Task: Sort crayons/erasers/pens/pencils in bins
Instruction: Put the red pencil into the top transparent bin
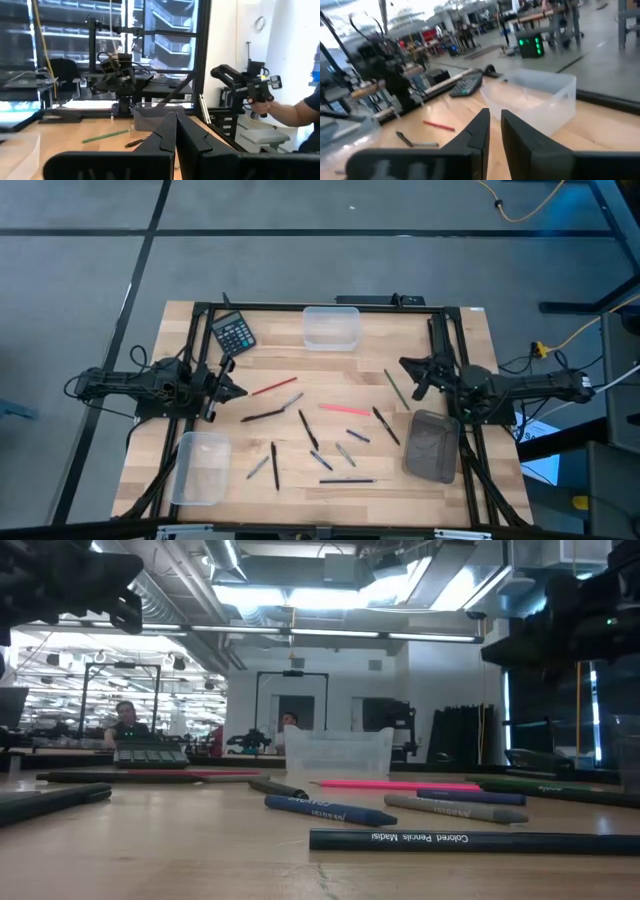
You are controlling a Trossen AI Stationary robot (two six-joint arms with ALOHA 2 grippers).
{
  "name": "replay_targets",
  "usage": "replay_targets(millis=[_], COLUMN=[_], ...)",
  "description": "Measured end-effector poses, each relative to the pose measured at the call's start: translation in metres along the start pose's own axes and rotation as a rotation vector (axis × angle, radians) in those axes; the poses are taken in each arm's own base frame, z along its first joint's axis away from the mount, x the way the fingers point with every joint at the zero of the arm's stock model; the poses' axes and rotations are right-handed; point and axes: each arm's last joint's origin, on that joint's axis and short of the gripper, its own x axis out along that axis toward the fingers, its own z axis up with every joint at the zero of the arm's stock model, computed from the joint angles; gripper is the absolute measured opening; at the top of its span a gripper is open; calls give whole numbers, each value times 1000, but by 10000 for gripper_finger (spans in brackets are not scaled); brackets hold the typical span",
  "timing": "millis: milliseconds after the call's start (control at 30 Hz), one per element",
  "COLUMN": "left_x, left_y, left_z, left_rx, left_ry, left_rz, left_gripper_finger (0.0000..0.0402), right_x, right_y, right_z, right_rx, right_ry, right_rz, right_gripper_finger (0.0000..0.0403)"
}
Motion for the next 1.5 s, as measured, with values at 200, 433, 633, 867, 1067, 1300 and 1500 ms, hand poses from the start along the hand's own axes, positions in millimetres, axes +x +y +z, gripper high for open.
replay_targets(millis=[200, 433, 633, 867, 1067, 1300, 1500], left_x=[1, 15, 26, 54, 79, 85, 83], left_y=[7, 15, 29, 38, 43, 46, 46], left_z=[-2, -19, -32, -22, -30, -59, -80], left_rx=[-46, -67, 18, 11, 8, 3, -2], left_ry=[3, 147, 240, 328, 546, 736, 881], left_rz=[236, 385, 614, 639, 662, 622, 546], left_gripper_finger=[0, 0, 11, 81, 112, 114, 114], right_x=[10, 19, 30, 45, 66, 88, 100], right_y=[-2, -4, -1, 16, 22, 19, 20], right_z=[2, 15, 44, 86, 76, 46, 36], right_rx=[-83, -201, -369, -406, -361, -374, -378], right_ry=[-40, -115, -116, 41, 216, 397, 414], right_rz=[-75, -136, -303, -269, -45, -29, 20], right_gripper_finger=[52, 81, 163, 234, 245, 245, 245])
